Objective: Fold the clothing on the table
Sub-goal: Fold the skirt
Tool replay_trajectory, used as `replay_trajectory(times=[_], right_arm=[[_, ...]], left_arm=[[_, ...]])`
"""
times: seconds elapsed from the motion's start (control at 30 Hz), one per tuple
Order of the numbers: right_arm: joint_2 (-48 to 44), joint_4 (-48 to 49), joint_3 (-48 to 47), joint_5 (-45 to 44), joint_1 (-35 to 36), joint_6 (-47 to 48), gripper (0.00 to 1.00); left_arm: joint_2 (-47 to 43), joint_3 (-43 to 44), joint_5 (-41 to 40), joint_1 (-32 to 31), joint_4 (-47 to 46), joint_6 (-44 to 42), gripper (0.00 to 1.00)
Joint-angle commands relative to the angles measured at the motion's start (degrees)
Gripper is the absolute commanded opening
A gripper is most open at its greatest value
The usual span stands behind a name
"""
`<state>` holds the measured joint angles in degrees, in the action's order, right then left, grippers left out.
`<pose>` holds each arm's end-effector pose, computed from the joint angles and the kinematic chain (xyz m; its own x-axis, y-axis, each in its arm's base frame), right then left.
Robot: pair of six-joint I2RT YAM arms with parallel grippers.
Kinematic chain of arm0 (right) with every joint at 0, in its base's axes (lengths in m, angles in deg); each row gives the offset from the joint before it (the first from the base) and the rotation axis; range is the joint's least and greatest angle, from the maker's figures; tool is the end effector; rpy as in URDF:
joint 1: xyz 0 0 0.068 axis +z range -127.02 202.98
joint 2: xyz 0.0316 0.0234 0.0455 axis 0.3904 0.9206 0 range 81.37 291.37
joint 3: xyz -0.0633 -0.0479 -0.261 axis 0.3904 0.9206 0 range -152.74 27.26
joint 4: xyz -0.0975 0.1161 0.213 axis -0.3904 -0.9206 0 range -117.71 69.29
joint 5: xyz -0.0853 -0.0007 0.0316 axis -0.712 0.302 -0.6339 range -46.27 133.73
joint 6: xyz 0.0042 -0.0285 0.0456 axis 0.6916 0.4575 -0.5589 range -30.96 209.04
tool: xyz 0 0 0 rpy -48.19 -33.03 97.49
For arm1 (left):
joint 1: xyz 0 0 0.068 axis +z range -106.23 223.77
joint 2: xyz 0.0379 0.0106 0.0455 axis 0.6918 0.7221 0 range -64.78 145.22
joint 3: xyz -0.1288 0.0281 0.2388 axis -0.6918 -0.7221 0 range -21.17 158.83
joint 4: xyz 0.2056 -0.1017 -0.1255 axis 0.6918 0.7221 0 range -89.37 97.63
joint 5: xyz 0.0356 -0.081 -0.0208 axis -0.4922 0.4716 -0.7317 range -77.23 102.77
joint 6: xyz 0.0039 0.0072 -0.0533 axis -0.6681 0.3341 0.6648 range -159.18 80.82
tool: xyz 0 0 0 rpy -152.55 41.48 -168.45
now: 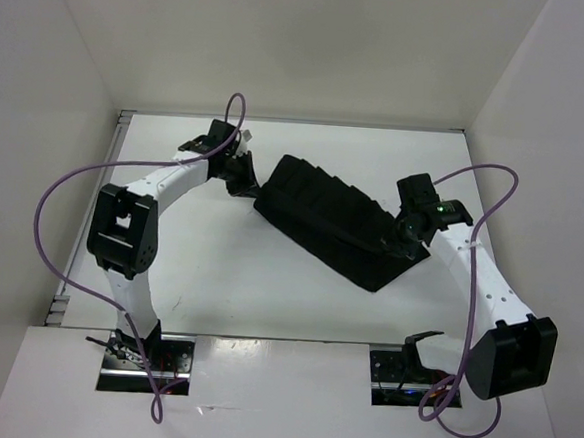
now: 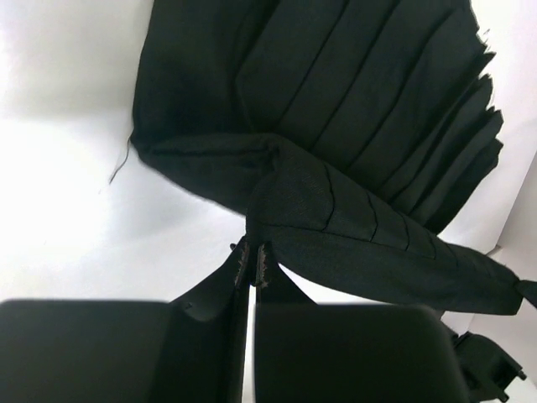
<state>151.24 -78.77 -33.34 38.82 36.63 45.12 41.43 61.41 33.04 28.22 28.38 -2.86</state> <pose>0.2172 0.0496 0.2800 -0.7868 0.5202 -0.3323 0.4757 0.8540 0.2105 0.3911 -0.1216 0.2399 -0.8788 -0.3321 -0.3427 -0.0753 0.8056 -0.5877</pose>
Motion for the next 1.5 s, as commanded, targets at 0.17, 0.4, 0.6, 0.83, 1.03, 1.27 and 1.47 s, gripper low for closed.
replay_trajectory(times=[0.17,0.4,0.6,0.83,1.03,1.27,1.47], right_arm=[[2.9,-6.1,0.1,-8.8,-0.6,-1.8,0.00],[5.5,-6.7,-0.9,-10.5,-0.6,-1.8,0.00],[7.8,-6.7,-1.5,-11.6,0.0,-1.8,0.00],[9.8,-6.7,-3.5,-12.1,0.0,-0.2,0.00],[15.5,-4.3,-6.8,-12.7,-0.6,1.8,0.00],[17.4,-3.3,-14.8,-10.6,-0.6,3.9,0.00],[26.5,0.3,-23.6,-10.6,-0.6,6.5,0.00]], left_arm=[[4.3,10.7,-1.5,-0.2,-5.2,1.8,0.00],[8.9,20.2,1.1,-1.3,-5.7,1.7,0.02],[14.6,28.4,1.1,-4.0,-3.7,1.2,0.02],[14.1,31.9,-9.7,-4.6,1.7,-1.0,0.00],[4.0,14.4,-14.0,-1.7,1.8,-1.0,0.00],[-14.4,-3.2,-15.6,-1.1,3.0,1.6,0.00],[-26.0,-10.1,-18.0,-1.1,6.6,3.1,0.00]])
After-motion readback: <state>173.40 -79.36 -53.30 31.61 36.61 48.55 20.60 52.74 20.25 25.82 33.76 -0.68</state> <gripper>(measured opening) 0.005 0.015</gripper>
